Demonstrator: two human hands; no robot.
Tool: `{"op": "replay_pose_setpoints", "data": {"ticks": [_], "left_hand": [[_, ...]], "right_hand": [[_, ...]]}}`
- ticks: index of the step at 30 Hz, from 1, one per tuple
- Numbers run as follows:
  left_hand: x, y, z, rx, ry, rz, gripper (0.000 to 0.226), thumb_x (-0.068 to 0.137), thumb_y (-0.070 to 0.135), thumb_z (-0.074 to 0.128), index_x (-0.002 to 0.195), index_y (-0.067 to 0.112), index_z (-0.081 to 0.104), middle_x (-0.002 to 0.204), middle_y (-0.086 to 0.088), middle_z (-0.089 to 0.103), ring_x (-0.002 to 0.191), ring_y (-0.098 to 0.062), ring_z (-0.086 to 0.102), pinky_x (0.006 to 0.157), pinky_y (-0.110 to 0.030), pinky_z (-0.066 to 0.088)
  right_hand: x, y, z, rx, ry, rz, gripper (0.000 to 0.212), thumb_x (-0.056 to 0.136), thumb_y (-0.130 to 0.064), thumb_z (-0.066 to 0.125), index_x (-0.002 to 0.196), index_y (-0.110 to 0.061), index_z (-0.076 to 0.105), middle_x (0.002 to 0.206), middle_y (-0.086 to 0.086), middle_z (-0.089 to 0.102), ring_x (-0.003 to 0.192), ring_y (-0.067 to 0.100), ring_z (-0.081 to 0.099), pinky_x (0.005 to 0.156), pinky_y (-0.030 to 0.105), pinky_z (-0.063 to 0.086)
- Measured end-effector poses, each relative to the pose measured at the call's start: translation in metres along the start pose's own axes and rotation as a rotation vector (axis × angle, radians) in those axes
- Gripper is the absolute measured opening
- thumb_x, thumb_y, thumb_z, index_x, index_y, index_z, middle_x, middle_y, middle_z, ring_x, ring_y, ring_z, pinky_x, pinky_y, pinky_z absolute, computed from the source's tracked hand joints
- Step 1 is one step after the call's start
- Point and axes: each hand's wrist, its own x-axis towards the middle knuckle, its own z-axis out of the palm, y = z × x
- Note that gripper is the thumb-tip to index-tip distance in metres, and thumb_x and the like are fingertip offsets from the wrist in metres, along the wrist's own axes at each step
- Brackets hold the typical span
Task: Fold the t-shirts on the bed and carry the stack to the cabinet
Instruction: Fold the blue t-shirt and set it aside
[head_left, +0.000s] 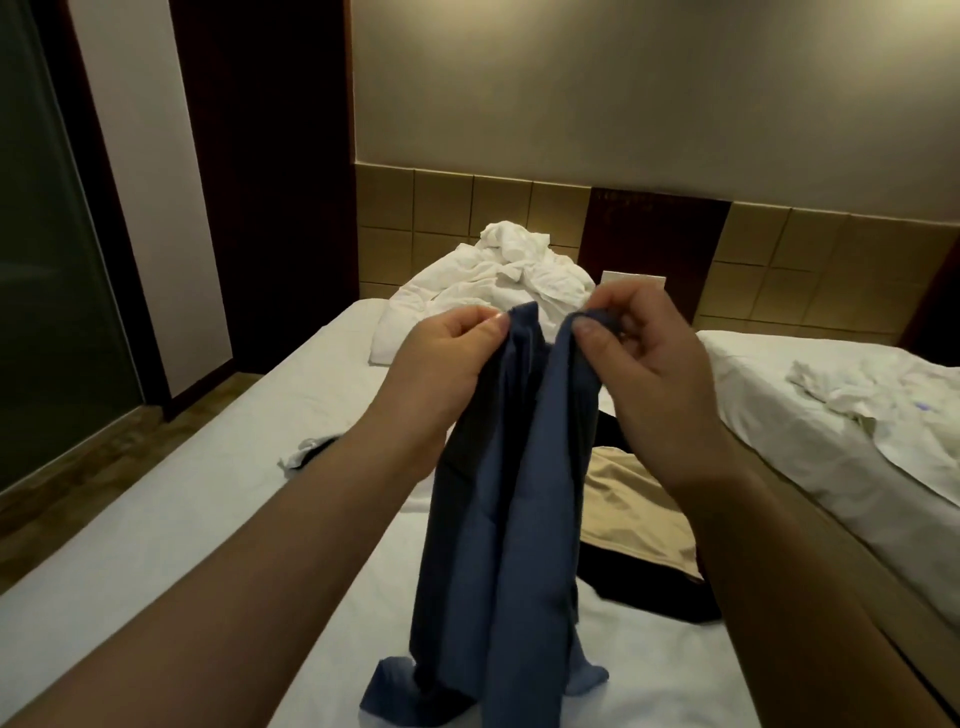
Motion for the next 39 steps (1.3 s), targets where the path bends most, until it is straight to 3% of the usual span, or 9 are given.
{"op": "replay_pose_setpoints", "data": {"ticks": [4, 11, 16, 19, 23, 26, 28, 35, 39], "left_hand": [[-0.004, 0.008, 0.006, 0.04, -0.053, 0.085, 0.023, 0.095, 0.029, 0.048, 0.08, 0.027, 0.065, 0.069, 0.015, 0.062, 0.077, -0.005, 0.059, 0.069, -0.023, 0.048], [-0.007, 0.005, 0.0, 0.107, -0.119, 0.146, 0.018, 0.083, 0.029, 0.064, 0.101, 0.026, 0.063, 0.091, 0.009, 0.067, 0.092, -0.009, 0.064, 0.084, -0.028, 0.055], [0.005, 0.008, -0.007, 0.164, -0.16, 0.15, 0.017, 0.088, 0.011, 0.057, 0.09, 0.027, 0.063, 0.083, 0.007, 0.065, 0.084, -0.009, 0.063, 0.078, -0.024, 0.053], [0.014, 0.008, -0.011, 0.211, -0.157, 0.165, 0.02, 0.09, 0.01, 0.051, 0.085, 0.025, 0.064, 0.071, 0.014, 0.064, 0.073, -0.001, 0.06, 0.07, -0.019, 0.051], [0.029, 0.004, -0.023, 0.163, -0.154, 0.082, 0.02, 0.091, 0.008, 0.049, 0.084, 0.018, 0.064, 0.072, 0.009, 0.063, 0.063, 0.004, 0.059, 0.061, -0.013, 0.049], [0.036, 0.0, -0.035, 0.268, -0.318, -0.015, 0.018, 0.092, 0.009, 0.049, 0.086, 0.017, 0.065, 0.076, 0.007, 0.064, 0.073, -0.002, 0.06, 0.07, -0.019, 0.051], [0.041, -0.002, -0.044, 0.371, -0.383, -0.078, 0.016, 0.093, 0.011, 0.05, 0.088, 0.016, 0.064, 0.084, 0.002, 0.062, 0.081, -0.009, 0.058, 0.077, -0.025, 0.049], [0.042, -0.013, -0.035, 0.458, -0.497, -0.067, 0.015, 0.092, 0.007, 0.052, 0.086, 0.015, 0.063, 0.081, 0.002, 0.061, 0.07, 0.003, 0.057, 0.069, -0.009, 0.046], [0.046, -0.015, -0.026, 0.441, -0.454, -0.054, 0.014, 0.092, 0.008, 0.052, 0.087, 0.017, 0.061, 0.084, 0.0, 0.06, 0.076, -0.005, 0.056, 0.067, -0.01, 0.048]], "right_hand": [[0.004, -0.005, 0.006, -0.114, -0.081, -0.043, 0.019, 0.09, -0.016, 0.057, 0.088, -0.033, 0.051, 0.083, -0.02, 0.056, 0.087, -0.008, 0.054, 0.073, 0.009, 0.045], [0.013, -0.007, 0.011, -0.208, -0.02, 0.036, 0.021, 0.087, -0.018, 0.061, 0.082, -0.035, 0.05, 0.077, -0.019, 0.056, 0.071, -0.011, 0.055, 0.063, 0.004, 0.041], [0.022, -0.012, 0.005, -0.03, -0.083, 0.214, 0.01, 0.087, -0.023, 0.063, 0.087, -0.027, 0.053, 0.075, 0.001, 0.068, 0.071, 0.015, 0.067, 0.061, 0.027, 0.053], [0.019, -0.004, -0.001, -0.088, -0.305, 0.306, 0.011, 0.089, -0.027, 0.06, 0.098, -0.021, 0.058, 0.085, 0.003, 0.067, 0.078, 0.012, 0.065, 0.068, 0.023, 0.053], [0.005, 0.019, -0.013, -0.42, -0.628, 0.328, 0.017, 0.089, -0.03, 0.059, 0.097, -0.016, 0.063, 0.09, 0.003, 0.065, 0.086, 0.019, 0.06, 0.08, 0.036, 0.048], [0.001, 0.03, -0.025, -0.824, -0.551, 0.058, 0.019, 0.09, -0.043, 0.054, 0.084, -0.025, 0.058, 0.08, -0.009, 0.056, 0.087, 0.007, 0.042, 0.082, 0.03, 0.027], [0.003, 0.034, -0.035, -0.883, -0.426, -0.057, 0.024, 0.087, -0.052, 0.051, 0.084, -0.032, 0.064, 0.083, -0.013, 0.056, 0.1, 0.004, 0.036, 0.087, 0.029, 0.016], [0.002, 0.061, -0.042, -0.977, -0.534, 0.085, 0.012, 0.087, -0.047, 0.055, 0.089, -0.036, 0.057, 0.091, -0.014, 0.056, 0.113, 0.013, 0.042, 0.099, 0.034, 0.017], [-0.003, 0.063, -0.042, -0.737, -0.332, 0.173, 0.052, 0.077, -0.048, 0.068, 0.121, -0.034, 0.046, 0.117, -0.011, 0.051, 0.114, 0.011, 0.042, 0.103, 0.039, 0.031]]}}
